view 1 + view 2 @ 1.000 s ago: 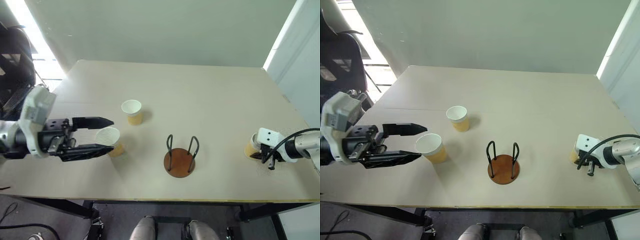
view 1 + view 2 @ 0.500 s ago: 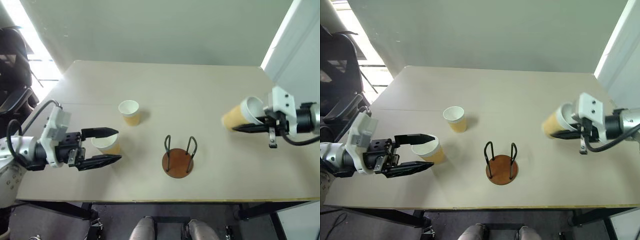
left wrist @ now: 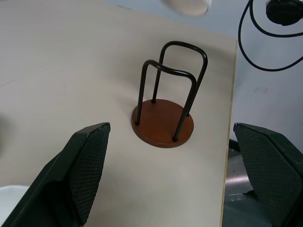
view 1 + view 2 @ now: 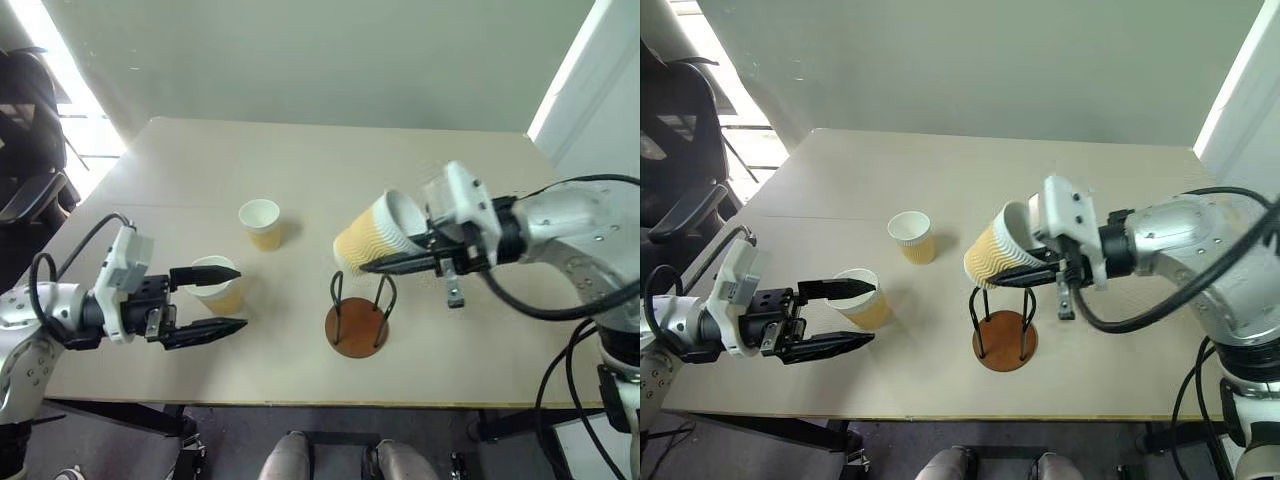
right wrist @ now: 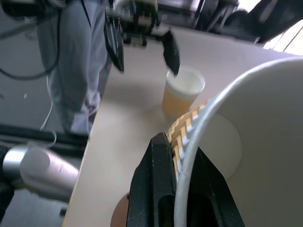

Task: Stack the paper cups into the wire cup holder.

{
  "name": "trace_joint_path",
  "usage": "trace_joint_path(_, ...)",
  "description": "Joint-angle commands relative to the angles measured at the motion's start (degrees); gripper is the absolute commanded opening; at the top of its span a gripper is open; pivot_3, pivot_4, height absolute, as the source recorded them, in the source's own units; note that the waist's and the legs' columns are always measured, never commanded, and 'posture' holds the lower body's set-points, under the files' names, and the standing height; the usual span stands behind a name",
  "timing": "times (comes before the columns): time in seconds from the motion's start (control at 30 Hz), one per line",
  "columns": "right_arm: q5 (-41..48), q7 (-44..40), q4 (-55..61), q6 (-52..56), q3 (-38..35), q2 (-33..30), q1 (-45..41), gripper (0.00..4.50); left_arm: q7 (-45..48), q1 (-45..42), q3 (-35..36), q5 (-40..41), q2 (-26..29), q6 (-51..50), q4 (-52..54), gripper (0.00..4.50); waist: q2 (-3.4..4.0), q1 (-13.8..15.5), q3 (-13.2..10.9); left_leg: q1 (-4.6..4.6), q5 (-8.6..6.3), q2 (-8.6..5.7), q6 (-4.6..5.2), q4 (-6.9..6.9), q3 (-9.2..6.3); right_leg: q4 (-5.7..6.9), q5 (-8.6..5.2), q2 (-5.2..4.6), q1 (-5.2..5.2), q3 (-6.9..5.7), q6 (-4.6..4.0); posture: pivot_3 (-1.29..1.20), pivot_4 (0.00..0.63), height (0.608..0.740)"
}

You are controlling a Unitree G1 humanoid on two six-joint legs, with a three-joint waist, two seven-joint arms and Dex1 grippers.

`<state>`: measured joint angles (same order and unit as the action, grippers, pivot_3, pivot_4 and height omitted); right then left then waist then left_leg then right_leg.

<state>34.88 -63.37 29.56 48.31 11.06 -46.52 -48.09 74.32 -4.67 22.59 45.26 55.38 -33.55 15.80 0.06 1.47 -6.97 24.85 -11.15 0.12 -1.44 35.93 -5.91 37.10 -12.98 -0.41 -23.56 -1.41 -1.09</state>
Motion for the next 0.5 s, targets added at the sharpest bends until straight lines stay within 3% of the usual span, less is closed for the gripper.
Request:
trace_joint_path(0.03, -2.9, 0.4, 1.2, -1.7, 2.8, 0.3, -1.2, 0.01, -0.7, 0.7, 1.6, 0.2, -0.1, 0.9, 1.4, 4.50, 0.00, 0.0, 0.0, 0.01, -0.04, 0.00, -0.05, 0.01, 0.00, 0.01, 0.04, 0.00, -0.04, 0.00, -0.05, 0.00, 0.150, 0.740)
trace_joint_path(0.13, -5.6, -0.1, 0.8, -3.1, 5.8, 0.8, -1.7, 0.01, -0.9, 1.5, 2.0, 0.2, 0.0, 1.0, 1.7, 4.50, 0.00, 0.0, 0.0, 0.05, -0.09, 0.02, -0.15, 0.03, 0.01, 0.01, 0.27, 0.00, -0.11, -0.03, 0.14, 0.00, 0.150, 0.740)
trace_joint_path(0.5, -10.1, -2.8, 0.0, -5.7, 9.0, 0.3, -1.2, 0.01, -1.5, 2.8, 2.6, 0.3, 0.0, 1.2, 2.3, 4.50, -0.01, -0.1, 0.0, 0.04, -0.13, 0.04, -0.48, 0.05, 0.02, 0.07, 0.23, 0.00, -0.16, -0.04, -0.46, 0.00, 0.150, 0.740)
